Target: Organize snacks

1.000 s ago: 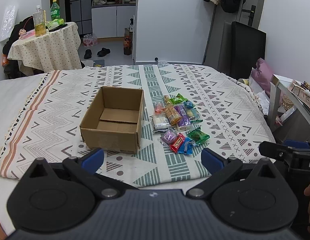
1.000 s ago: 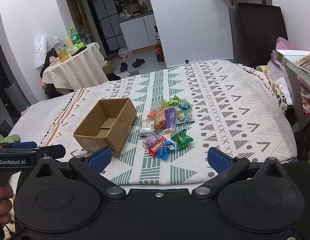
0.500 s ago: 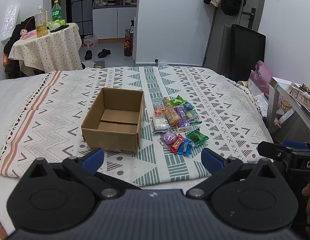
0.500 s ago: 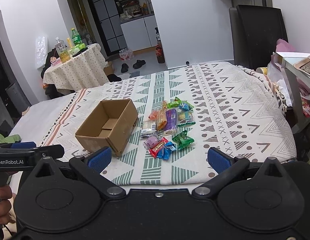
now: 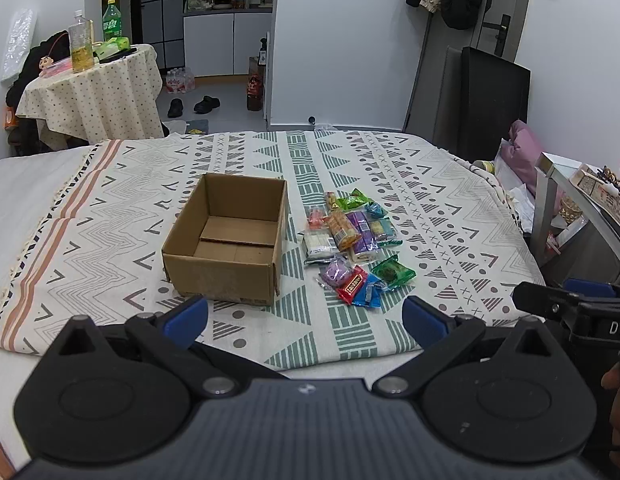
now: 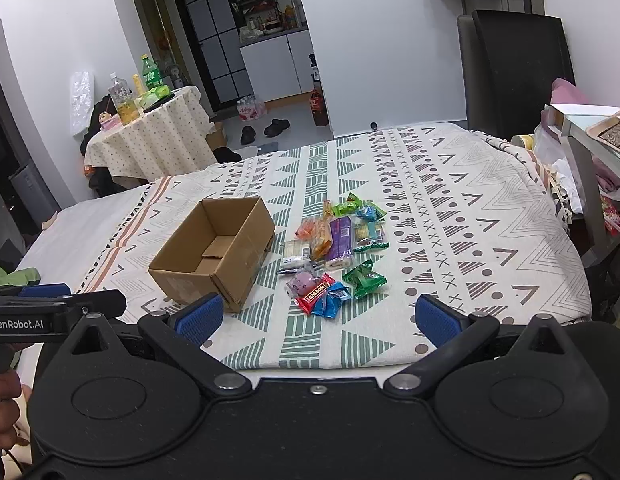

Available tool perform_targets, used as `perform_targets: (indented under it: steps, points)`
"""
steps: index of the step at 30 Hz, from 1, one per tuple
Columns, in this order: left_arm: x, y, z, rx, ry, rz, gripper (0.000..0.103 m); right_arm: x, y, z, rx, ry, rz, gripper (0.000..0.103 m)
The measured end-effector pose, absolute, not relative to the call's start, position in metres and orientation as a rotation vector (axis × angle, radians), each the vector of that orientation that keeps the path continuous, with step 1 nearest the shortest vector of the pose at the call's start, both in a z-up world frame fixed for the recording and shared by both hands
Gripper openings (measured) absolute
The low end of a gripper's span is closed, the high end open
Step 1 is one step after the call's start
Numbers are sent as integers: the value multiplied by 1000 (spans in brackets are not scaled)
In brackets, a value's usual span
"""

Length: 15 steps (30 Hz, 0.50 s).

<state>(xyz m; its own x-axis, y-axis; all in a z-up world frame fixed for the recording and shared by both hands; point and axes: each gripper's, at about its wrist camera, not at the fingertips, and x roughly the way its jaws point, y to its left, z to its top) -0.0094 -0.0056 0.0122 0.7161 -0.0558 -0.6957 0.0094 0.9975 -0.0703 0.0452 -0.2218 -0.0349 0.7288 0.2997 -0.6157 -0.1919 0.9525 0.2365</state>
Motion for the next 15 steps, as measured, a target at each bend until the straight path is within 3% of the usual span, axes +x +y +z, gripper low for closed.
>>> perform_targets:
  steps: [15]
  points:
    - [-10, -5, 13, -64, 772, -39, 103, 47, -222, -30, 149, 692, 266, 103]
